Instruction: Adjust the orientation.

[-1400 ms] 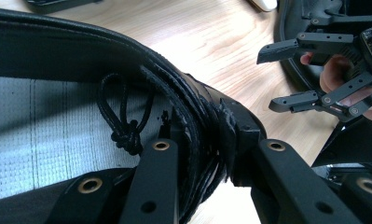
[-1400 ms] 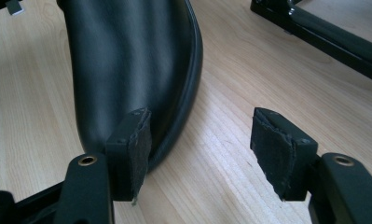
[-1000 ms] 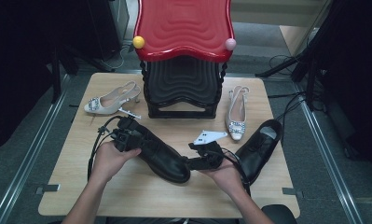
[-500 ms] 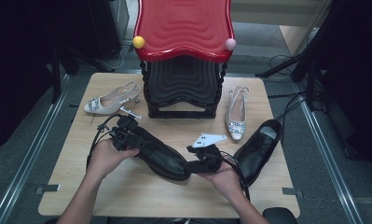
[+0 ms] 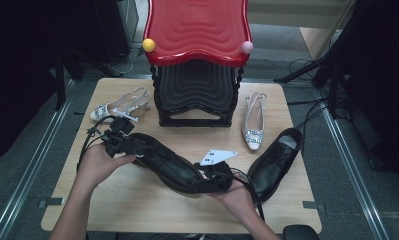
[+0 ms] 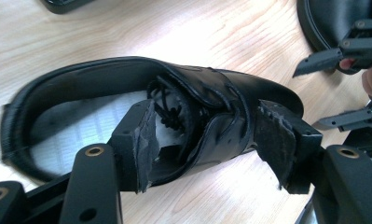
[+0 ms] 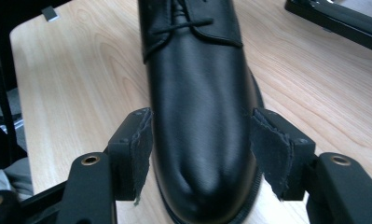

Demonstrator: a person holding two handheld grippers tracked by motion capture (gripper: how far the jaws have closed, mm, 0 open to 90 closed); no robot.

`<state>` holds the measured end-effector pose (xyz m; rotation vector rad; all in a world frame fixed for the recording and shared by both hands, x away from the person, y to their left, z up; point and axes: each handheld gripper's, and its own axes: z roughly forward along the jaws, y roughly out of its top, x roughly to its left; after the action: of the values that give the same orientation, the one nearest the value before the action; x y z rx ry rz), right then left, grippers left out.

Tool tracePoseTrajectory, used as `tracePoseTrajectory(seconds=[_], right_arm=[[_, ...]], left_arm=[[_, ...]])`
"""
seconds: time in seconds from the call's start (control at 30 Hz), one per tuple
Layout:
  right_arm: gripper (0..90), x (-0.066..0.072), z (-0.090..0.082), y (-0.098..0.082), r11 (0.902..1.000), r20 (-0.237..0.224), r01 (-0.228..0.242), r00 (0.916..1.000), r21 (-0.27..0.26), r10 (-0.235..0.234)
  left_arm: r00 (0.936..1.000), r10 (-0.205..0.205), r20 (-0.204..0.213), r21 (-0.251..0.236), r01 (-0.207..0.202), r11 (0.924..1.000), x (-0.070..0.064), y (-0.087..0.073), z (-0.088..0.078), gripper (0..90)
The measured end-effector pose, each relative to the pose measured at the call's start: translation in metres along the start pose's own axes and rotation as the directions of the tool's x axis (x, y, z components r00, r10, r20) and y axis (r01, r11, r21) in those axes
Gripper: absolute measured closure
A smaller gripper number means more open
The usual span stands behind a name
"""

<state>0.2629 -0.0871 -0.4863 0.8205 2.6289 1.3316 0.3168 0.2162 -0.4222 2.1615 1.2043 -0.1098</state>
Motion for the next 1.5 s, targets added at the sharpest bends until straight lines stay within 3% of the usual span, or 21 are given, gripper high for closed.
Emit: tracePoseTrajectory(seconds=[0.23, 0.4, 0.6, 0.8, 1.07, 1.17, 1.5], right_arm=[[48.6, 0.012, 0.008, 0.000, 0.9998, -0.030, 0.019, 0.9994, 0.001, -0.019], [62.6, 0.020, 0.012, -0.001, 0.9995, -0.055, 0.031, 0.9980, -0.012, -0.031], [75.6, 0.028, 0.023, -0.007, 0.9996, -0.090, 0.011, 0.9959, 0.027, -0.009], [89.2, 0.037, 0.038, -0.011, 0.9974, -0.105, 0.028, 0.9943, 0.067, -0.020], [90.0, 0.035, 0.051, -0.015, 0.9924, -0.081, 0.011, 0.9967, 0.122, -0.001], [90.0, 0.031, 0.050, -0.015, 0.9922, -0.088, 0.000, 0.9961, 0.125, 0.011], [90.0, 0.017, 0.047, -0.014, 0.9910, -0.046, -0.028, 0.9984, 0.131, 0.034]], left_arm=[[0.9999, 0.004, -0.011, -0.010, -0.004, 0.9999, 0.008, -0.003, -0.007, 37.0], [0.9998, 0.007, -0.021, -0.020, -0.007, 0.9998, 0.011, -0.005, -0.010, 36.3], [0.9990, 0.017, -0.040, -0.032, -0.018, 0.9993, 0.015, -0.006, -0.012, 35.3], [0.9990, 0.018, -0.041, -0.040, -0.020, 0.9990, 0.020, -0.006, -0.014, 35.1], [0.9987, 0.013, -0.049, -0.044, -0.016, 0.9989, 0.024, -0.007, -0.015, 35.0], [0.9983, 0.014, -0.056, -0.050, -0.017, 0.9986, 0.025, -0.008, -0.016, 35.0], [0.9979, -0.004, -0.064, -0.064, 0.000, 0.9980, 0.029, -0.012, -0.021, 35.0]])
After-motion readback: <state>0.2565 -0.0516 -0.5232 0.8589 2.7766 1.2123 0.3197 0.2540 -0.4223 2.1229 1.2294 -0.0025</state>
